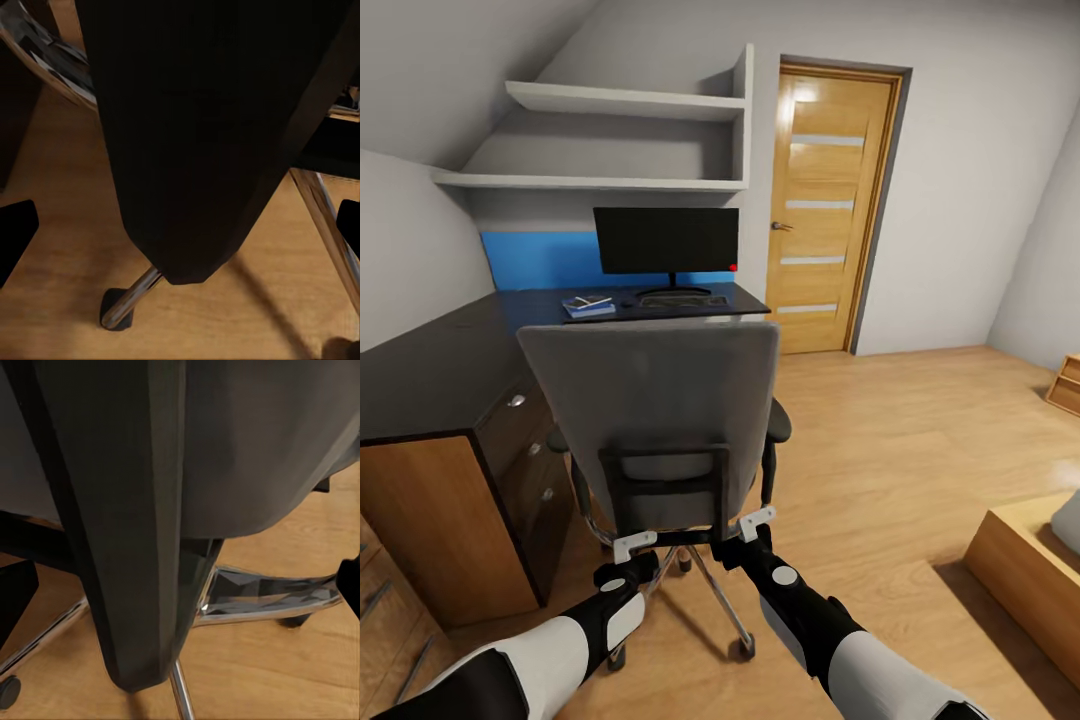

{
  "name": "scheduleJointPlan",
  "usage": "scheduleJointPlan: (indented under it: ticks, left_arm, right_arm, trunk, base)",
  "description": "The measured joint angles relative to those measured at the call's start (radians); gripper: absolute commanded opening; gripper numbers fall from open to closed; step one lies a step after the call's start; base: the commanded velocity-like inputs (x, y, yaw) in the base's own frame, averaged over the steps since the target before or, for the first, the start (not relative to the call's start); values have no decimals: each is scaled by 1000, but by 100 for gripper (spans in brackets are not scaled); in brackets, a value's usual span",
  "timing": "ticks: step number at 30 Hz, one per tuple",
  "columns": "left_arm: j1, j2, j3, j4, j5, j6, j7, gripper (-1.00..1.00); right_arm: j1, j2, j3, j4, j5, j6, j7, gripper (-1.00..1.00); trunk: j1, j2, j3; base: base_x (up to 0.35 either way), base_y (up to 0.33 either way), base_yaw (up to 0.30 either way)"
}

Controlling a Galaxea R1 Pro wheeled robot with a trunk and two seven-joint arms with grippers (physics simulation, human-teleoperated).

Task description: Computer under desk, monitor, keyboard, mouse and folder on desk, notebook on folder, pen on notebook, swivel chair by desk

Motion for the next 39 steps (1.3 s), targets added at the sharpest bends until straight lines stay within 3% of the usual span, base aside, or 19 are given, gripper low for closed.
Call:
scheduleJointPlan:
  ticks: [13, 19, 21, 39]
  left_arm:
    - [0, 0, -4, 0, 0, -1, 0, 100]
    - [0, 0, -7, -1, 0, 0, 0, 100]
    - [0, 1, 3, -1, -1, -2, 1, 100]
    - [0, -1, 3, 0, -1, -2, 2, 100]
  right_arm:
    - [0, 0, 1, 1, 0, 0, 0, 100]
    - [0, 0, 2, 0, 0, 1, 0, 100]
    - [0, 0, -16, 4, 0, -1, -8, 100]
    - [0, 0, -5, 1, 0, 1, -3, 100]
  trunk:
    - [0, 0, 0]
    - [0, 0, 0]
    - [0, 0, 0]
    - [0, 0, 0]
  base:
    - [258, 0, 6]
    - [299, 0, 193]
    - [283, 0, 204]
    - [198, 0, 14]
